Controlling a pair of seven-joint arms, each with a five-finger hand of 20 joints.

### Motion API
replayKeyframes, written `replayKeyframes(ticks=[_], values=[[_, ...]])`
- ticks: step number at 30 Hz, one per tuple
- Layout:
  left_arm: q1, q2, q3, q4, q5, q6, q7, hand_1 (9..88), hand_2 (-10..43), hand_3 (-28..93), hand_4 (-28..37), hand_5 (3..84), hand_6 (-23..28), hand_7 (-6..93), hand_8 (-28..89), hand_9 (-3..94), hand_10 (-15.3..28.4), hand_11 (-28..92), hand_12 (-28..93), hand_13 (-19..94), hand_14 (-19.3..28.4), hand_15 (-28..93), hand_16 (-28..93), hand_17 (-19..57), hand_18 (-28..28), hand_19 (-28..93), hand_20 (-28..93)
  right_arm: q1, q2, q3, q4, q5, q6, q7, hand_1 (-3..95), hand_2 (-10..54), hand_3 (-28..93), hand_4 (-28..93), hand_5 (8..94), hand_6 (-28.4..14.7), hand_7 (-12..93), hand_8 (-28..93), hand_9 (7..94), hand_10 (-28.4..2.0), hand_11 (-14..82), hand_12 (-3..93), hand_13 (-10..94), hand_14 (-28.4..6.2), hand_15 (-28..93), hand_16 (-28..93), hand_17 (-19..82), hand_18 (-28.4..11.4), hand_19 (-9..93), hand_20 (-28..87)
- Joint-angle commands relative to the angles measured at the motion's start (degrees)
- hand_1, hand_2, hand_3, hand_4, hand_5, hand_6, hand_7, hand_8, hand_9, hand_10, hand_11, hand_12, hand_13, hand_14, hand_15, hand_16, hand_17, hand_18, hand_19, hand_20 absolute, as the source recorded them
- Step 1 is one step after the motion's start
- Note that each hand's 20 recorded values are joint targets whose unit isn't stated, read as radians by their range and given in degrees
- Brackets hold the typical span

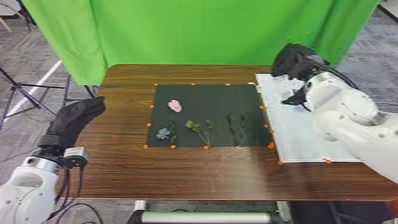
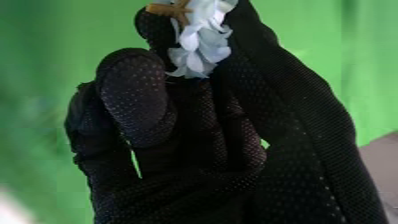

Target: Arrange flowers

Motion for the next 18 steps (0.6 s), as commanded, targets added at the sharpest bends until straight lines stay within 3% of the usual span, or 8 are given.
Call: replayKeyframes(ticks=[1, 8, 18], values=[[0.28, 0.20, -0.14, -0.35, -0.25, 0.27, -0.73, 28.4, -8.2, 59, -18.6, 44.9, 3.0, 13.1, -6, 39.5, 14.0, 15, 12, 31, 16.5, 12, 1, 1.5, 10.0, 5, 12, 14.10, -13.38, -12.97, 0.59, 3.82, -5.83, -2.25, 64.3, -9.5, 55, -16, 78.9, -0.8, 19, 9, 84.9, -11.2, 8.4, 44.9, 72, -10.6, 58, 42, 34, -23.7, 70, 64], [-0.61, 0.31, 0.72, 0.01, -0.05, -0.36, -1.20, 28.4, -8.2, 59, -18.7, 44.9, 3.1, 13.1, -6, 39.6, 14.2, 15, 11, 31, 16.5, 12, 1, 1.5, 10.0, 5, 12, 15.56, -21.13, -17.25, 5.59, 4.76, -10.04, -1.34, 64.2, -9.5, 55, -16, 79.0, -0.6, 19, 9, 85.0, -11.4, 8.1, 44.5, 72, -10.6, 58, 42, 34, -23.7, 70, 64], [-1.08, 0.15, 1.04, 0.51, -0.14, -1.19, -1.70, 28.3, -8.2, 59, -18.8, 44.9, 3.2, 12.9, -6, 39.5, 14.0, 15, 11, 30, 16.5, 12, 1, 1.5, 10.0, 5, 12, 12.13, -26.34, -17.95, 9.96, 5.43, -13.11, -0.09, 64.0, -9.5, 55, -16, 78.9, -0.6, 19, 9, 84.8, -11.3, 7.7, 44.0, 72, -10.7, 58, 42, 34, -23.7, 70, 64]])
